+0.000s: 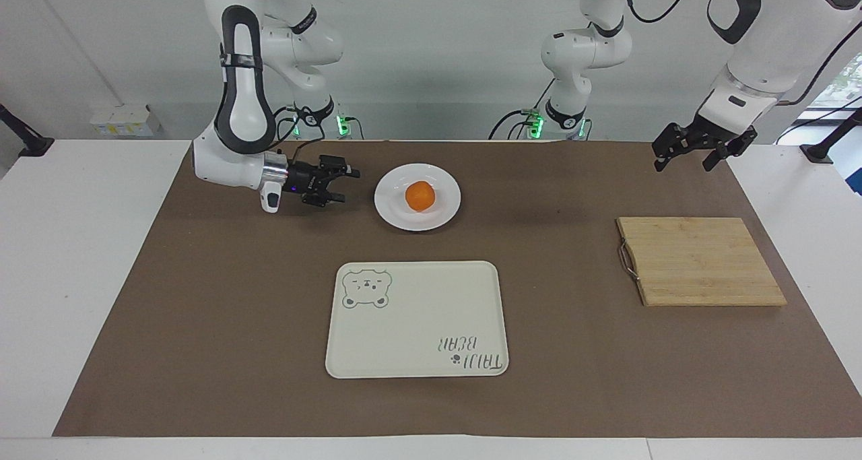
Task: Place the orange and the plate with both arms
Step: 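Withdraw the left gripper while the right gripper reaches the plate rim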
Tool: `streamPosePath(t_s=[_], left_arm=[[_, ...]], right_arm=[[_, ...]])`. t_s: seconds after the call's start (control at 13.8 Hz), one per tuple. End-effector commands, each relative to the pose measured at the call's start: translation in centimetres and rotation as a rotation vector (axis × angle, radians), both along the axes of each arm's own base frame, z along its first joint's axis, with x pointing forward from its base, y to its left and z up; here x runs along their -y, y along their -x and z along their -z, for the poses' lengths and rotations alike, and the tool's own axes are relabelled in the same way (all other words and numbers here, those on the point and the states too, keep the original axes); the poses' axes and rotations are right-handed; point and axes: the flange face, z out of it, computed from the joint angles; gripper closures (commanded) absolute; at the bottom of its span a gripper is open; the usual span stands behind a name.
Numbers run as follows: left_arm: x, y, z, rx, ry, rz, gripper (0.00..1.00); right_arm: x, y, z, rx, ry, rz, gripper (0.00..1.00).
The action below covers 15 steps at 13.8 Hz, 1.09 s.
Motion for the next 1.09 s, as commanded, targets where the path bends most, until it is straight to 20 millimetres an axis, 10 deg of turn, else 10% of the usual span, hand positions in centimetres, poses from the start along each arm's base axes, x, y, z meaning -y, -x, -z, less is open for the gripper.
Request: streamPosePath(t_s=[0.0, 1.02], left_arm=[[-0.6, -0.8, -0.5, -0.017, 0.002, 0.000, 0.00], [-0.2, -0.6, -0.7, 0.000, 0.004, 0.003, 0.00]], right_arm=[[-1.2, 1.5, 1.6, 0.025, -0.013, 0.032, 0.00], [-5.4, 4.2, 4.4, -0.028, -0.003, 0.104, 0.00]])
